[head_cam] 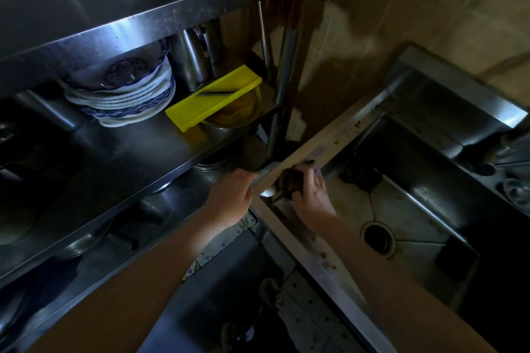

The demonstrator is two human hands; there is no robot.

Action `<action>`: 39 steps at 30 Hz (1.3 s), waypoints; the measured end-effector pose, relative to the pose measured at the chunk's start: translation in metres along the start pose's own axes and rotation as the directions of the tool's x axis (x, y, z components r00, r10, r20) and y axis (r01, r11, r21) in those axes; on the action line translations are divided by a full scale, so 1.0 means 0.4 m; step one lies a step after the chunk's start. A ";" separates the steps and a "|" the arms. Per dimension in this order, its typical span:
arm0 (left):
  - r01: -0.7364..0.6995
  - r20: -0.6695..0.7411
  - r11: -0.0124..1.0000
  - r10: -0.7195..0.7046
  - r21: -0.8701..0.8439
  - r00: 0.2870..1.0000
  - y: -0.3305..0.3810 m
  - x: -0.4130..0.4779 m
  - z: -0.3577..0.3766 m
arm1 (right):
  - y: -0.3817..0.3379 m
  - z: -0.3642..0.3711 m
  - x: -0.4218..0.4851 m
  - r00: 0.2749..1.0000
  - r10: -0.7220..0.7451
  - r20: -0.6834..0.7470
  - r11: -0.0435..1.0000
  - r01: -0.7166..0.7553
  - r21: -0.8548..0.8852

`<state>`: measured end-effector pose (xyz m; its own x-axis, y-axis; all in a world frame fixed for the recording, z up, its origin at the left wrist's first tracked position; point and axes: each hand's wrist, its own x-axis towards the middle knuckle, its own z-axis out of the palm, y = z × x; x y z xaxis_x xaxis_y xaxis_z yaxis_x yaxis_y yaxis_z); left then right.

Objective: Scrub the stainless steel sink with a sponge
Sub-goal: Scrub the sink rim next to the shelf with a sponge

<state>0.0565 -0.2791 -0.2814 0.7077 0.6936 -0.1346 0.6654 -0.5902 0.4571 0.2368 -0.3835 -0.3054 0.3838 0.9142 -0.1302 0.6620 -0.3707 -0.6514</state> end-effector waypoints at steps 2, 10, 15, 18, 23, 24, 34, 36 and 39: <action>-0.007 -0.015 1.000 0.007 -0.021 1.000 0.010 0.006 0.002 | 0.001 0.020 -0.020 1.000 -0.011 0.020 1.000 0.011 -0.002; 0.002 -0.024 1.000 -0.003 -0.030 1.000 0.027 0.025 0.009 | 0.040 0.019 -0.011 0.996 -0.089 -0.010 0.995 0.088 -0.037; 0.032 0.015 0.999 -0.032 -0.018 0.999 0.033 0.056 -0.001 | 0.063 -0.015 0.040 0.996 -0.067 -0.055 0.997 0.065 -0.030; 0.040 0.039 0.999 -0.040 -0.007 0.998 0.045 0.087 0.004 | 0.085 -0.047 0.089 0.992 0.005 -0.126 1.000 -0.004 0.007; 0.026 0.050 1.000 -0.026 0.010 0.998 0.068 0.149 0.016 | 0.150 -0.127 0.197 0.975 0.112 -0.192 0.994 -0.109 0.025; 0.023 0.051 1.000 -0.023 0.012 0.998 0.071 0.161 0.018 | 0.163 -0.145 0.218 0.971 0.129 -0.202 0.992 -0.126 0.025; -0.013 0.008 0.999 0.013 0.039 1.000 0.100 0.265 0.029 | 0.244 -0.246 0.326 0.927 0.213 -0.310 0.961 -0.256 -0.107; -0.012 0.010 0.999 0.012 0.050 1.000 0.113 0.287 0.028 | 0.247 -0.236 0.317 0.935 0.213 -0.283 0.968 -0.241 -0.069; -0.010 0.050 0.998 0.007 0.054 0.999 0.134 0.320 0.030 | 0.241 -0.217 0.283 0.954 0.164 -0.250 0.979 -0.189 -0.079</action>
<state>0.1857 -0.2268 -0.2846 0.7233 0.6680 -0.1749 0.6704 -0.6184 0.4101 0.3999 -0.3300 -0.3181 0.6359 0.7705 -0.0441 0.6264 -0.5486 -0.5537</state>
